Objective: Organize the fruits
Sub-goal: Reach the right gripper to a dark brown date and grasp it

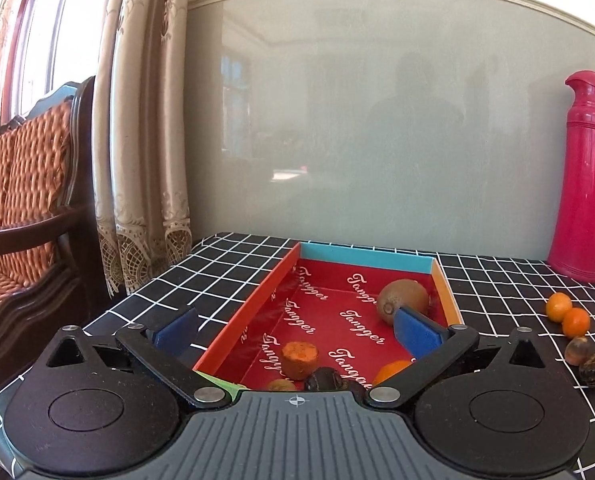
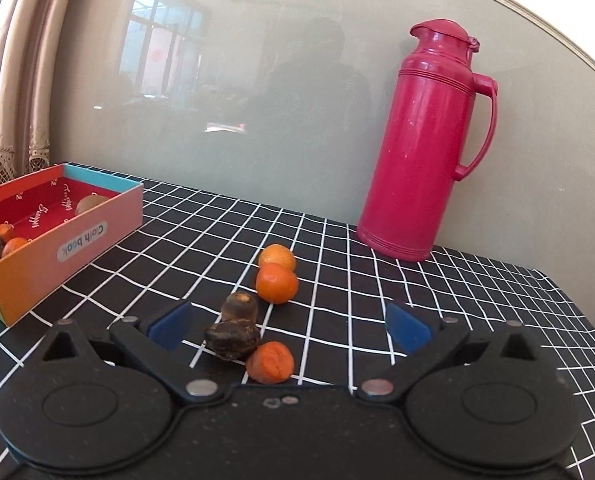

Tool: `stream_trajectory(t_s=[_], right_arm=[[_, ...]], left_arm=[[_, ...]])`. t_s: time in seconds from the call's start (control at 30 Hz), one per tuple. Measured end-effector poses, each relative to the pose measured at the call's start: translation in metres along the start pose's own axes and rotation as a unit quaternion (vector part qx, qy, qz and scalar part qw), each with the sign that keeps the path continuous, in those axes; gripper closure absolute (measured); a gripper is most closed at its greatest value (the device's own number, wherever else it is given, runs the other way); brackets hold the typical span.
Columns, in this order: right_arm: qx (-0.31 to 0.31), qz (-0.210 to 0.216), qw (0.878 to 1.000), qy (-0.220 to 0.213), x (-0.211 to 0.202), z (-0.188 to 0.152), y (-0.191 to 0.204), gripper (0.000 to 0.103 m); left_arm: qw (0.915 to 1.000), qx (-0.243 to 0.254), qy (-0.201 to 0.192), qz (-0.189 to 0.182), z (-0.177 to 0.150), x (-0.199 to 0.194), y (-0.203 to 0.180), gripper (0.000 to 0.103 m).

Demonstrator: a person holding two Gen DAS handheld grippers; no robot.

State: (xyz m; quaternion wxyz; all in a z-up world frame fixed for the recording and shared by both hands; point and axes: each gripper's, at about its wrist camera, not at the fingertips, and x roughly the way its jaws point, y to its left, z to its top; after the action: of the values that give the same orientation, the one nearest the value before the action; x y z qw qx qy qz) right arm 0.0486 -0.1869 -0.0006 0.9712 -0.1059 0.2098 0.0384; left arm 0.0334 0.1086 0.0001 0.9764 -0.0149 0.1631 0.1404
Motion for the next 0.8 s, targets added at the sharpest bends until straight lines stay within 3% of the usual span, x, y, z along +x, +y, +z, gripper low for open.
stream_trajectory(t_s=[0.33,0.57,0.7,0.8], right_arm=[[-0.008,0.025,0.999,0.031,0.019,-0.005,0.013,0.007],[-0.023,0.033,0.998,0.04,0.03,-0.003,0.024,0.027],[-0.025,0.039,0.998,0.053,0.037,-0.003,0.028,0.052],[-0.025,0.041,0.997,0.057,0.041,-0.002,0.031,0.055]], left_arm=[[1.0,-0.005,0.008,0.001,0.0,0.0,0.008,0.0],[0.9999,-0.005,0.011,0.005,-0.001,0.0,0.013,0.0],[0.9999,-0.004,0.015,0.008,-0.001,0.001,0.018,0.0],[0.9998,-0.006,0.009,0.015,0.0,-0.001,0.022,0.0]])
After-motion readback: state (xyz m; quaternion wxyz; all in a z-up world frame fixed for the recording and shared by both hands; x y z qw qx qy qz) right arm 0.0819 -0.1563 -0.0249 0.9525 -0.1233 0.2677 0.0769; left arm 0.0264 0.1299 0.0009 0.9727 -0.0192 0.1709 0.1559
